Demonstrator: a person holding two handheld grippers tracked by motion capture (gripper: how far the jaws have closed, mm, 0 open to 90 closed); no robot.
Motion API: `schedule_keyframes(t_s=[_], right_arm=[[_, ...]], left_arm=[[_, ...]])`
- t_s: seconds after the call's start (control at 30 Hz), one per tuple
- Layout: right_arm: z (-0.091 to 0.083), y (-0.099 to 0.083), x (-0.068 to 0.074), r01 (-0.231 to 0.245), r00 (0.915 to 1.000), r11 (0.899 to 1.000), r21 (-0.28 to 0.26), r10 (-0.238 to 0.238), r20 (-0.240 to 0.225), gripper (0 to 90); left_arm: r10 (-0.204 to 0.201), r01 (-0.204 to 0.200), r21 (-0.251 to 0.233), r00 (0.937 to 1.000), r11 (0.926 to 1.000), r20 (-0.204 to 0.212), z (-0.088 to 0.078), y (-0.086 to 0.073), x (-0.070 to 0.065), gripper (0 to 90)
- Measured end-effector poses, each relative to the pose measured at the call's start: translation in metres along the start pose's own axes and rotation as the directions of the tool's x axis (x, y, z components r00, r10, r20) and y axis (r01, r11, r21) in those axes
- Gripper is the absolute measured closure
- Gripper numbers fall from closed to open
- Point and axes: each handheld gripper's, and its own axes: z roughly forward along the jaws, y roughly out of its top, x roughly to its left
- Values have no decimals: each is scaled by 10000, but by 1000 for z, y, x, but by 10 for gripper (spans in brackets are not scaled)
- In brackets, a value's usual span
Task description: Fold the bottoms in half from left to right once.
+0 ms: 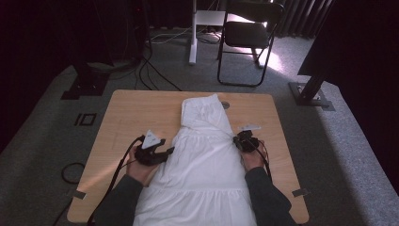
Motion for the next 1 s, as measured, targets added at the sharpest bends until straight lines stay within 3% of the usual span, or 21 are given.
schedule_keyframes(t_s=[0.1, 0.17, 0.23, 0.27, 0.3, 0.33, 0.43, 0.53, 0.67, 0.73, 0.9, 1.0], right_arm=[[0, 0, 0, -24, 10000, 10000, 0, 24, -35, 886], [0, 0, 0, -30, 10000, 10000, -12, 30, -23, 886], [0, -1, 0, -17, 10000, 10000, -65, 17, 11, 888], [0, -1, 0, 13, 10000, 9999, -104, -13, 17, 888], [0, -2, 0, 15, 10000, 9999, -136, -15, 13, 889], [0, -3, 0, -37, 10000, 9999, -165, 37, 6, 890], [-3, -7, 3, -95, 10000, 9997, -247, 96, 20, 891], [-9, -12, 9, 83, 10000, 9999, -135, -83, -7, 891], [-25, -25, 19, 483, 9987, 9988, 63, -482, -170, 891], [-34, -35, 23, 602, 9976, 9981, 94, -598, -354, 890], [-61, -62, 35, 627, 9934, 9979, 173, -607, -970, 889], [-75, -74, 45, 831, 9896, 9960, 322, -786, -1203, 888]], left_arm=[[-423, 423, 455, 9991, 9981, -3, 35, 4, 10, 468], [-672, 676, 840, 9977, 9942, -81, 57, -3, 14, 467], [-605, 624, 1433, 9980, 9877, -177, 73, -15, 14, 486], [-312, 363, 1776, 9990, 9834, -313, 78, -20, 12, 506], [-142, 175, 1524, 9996, 9882, -230, 77, -23, 10, 533], [-5, 13, 1591, 10000, 9873, -50, 75, -23, 8, 605], [789, -764, 1945, 9969, 9779, -52, 67, -24, -2, 755], [908, -908, 1964, 9958, 9763, 88, 59, -29, -8, 821], [684, -755, 1890, 9967, 9791, 442, 40, -43, -17, 841], [748, -869, 1947, 9948, 9770, 686, 27, -51, -24, 842], [1120, -1382, 2124, 9850, 9674, 1309, -1, -67, -44, 842], [1392, -1651, 2132, 9815, 9630, 1312, -8, -71, -51, 840]])
